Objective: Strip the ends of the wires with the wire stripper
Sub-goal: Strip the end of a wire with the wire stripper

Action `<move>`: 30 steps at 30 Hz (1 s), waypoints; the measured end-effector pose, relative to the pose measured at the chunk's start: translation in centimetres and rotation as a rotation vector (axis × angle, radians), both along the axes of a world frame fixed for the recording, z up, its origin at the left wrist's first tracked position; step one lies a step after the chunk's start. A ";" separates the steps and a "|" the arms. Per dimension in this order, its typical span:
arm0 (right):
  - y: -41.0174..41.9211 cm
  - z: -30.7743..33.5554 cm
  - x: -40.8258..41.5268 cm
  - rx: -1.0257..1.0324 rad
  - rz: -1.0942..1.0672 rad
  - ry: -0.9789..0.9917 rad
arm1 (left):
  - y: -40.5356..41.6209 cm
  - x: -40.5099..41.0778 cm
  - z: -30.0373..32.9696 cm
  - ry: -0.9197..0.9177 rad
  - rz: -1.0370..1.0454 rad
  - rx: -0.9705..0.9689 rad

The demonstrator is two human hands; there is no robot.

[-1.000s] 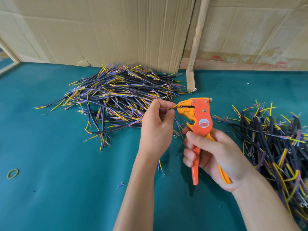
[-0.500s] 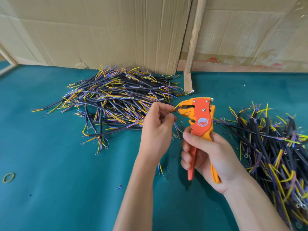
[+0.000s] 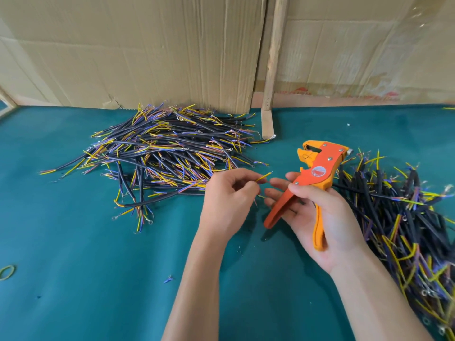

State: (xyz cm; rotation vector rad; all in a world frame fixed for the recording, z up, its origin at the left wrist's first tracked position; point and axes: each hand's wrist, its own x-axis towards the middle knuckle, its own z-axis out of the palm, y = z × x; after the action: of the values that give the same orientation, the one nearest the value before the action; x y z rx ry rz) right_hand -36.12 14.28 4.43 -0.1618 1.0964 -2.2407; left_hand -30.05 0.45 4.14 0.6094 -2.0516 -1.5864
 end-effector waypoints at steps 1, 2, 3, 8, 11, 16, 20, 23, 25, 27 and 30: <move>0.0 0.1 0.0 -0.009 0.000 -0.005 | 0.0 0.0 0.0 -0.004 0.003 -0.026; 0.0 0.1 0.0 -0.016 -0.002 -0.011 | 0.1 0.0 0.0 -0.003 0.003 -0.047; 0.0 0.2 0.0 -0.020 -0.003 -0.018 | 0.2 0.0 0.0 0.000 0.001 -0.061; 0.3 0.2 -0.2 -0.040 0.054 -0.047 | 0.0 0.2 0.0 0.006 0.012 -0.133; 0.3 0.1 0.0 -0.040 0.105 -0.050 | -0.3 0.4 0.0 0.014 0.006 -0.153; -0.1 0.1 0.2 -0.042 0.141 -0.056 | -0.4 0.4 0.0 -0.006 0.009 -0.165; -0.2 0.3 0.2 -0.042 0.152 -0.044 | -0.2 0.3 0.1 0.018 0.015 -0.157; 0.1 0.3 0.4 -0.069 0.178 -0.054 | -0.3 0.3 -0.2 0.038 0.087 -0.211; 0.3 0.2 0.6 -0.100 0.209 -0.072 | -1.4 0.4 -0.7 0.038 0.202 -0.208; 0.2 0.1 0.8 -0.080 0.221 -0.055 | -2.2 0.8 -0.7 0.155 0.220 -0.013; -0.1 -0.2 0.8 -0.010 0.200 -0.052 | -2.1 0.9 -0.2 0.296 0.205 0.165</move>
State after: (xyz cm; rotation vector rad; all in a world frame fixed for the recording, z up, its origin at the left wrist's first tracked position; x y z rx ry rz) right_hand -35.33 14.14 4.22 -0.2068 0.9957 -2.0609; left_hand -29.15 -1.69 3.91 0.5826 -1.6036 -1.6257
